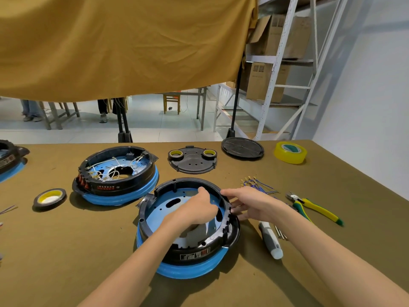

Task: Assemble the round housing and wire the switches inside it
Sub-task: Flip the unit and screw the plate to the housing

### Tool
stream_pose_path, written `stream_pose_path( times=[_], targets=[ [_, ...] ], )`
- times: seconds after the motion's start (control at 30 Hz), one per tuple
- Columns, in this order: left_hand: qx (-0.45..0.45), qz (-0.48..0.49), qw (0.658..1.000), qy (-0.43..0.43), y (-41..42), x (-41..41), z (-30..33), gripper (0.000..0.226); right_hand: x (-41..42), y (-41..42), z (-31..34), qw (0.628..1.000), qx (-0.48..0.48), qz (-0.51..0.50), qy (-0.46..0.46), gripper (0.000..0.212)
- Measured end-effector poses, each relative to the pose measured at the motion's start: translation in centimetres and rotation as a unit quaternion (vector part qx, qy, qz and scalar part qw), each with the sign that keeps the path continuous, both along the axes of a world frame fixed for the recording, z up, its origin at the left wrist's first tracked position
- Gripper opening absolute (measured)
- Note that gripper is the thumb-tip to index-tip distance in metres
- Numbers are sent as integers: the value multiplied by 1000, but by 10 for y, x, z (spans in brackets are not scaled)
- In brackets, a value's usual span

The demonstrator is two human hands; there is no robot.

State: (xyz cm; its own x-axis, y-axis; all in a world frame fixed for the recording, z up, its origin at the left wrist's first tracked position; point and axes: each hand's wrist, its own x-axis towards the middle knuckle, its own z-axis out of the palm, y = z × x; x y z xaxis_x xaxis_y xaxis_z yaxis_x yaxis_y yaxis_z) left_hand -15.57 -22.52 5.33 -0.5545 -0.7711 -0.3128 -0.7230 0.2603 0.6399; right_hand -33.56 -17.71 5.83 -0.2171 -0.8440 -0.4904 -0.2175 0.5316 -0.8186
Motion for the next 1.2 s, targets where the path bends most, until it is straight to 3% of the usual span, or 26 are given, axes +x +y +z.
stream_pose_path(
  times=[0.13,0.3,0.43,0.53,0.6,0.7,0.8,0.87,0.93,1.0,1.2],
  targets=[
    [-11,31,997,64,-2,-3,7,53,-3,6,12,990,26,-2,-139,75],
    [-36,63,990,123,12,-5,27,46,4,6,19,978,-78,-63,-182,63],
    [-84,101,975,180,33,3,43,36,5,8,29,977,-138,-95,-132,56],
    [-191,139,936,260,55,9,51,29,11,14,37,971,-191,-126,-76,46],
    [-202,132,915,323,66,10,57,22,19,20,47,963,-238,-118,-53,47],
    [-208,128,892,381,78,14,66,22,37,27,65,938,-331,-104,-3,49],
    [-238,170,862,413,85,29,73,25,54,34,82,888,-434,-104,109,51],
    [-168,183,867,432,85,44,77,29,62,38,87,845,-501,-60,179,65],
    [-19,185,869,458,81,58,80,28,66,39,88,810,-530,-10,251,73],
    [117,180,846,488,79,69,80,22,68,41,85,789,-537,25,299,74],
    [260,220,777,529,81,83,57,44,78,48,64,752,-505,114,408,88]
  ],
)
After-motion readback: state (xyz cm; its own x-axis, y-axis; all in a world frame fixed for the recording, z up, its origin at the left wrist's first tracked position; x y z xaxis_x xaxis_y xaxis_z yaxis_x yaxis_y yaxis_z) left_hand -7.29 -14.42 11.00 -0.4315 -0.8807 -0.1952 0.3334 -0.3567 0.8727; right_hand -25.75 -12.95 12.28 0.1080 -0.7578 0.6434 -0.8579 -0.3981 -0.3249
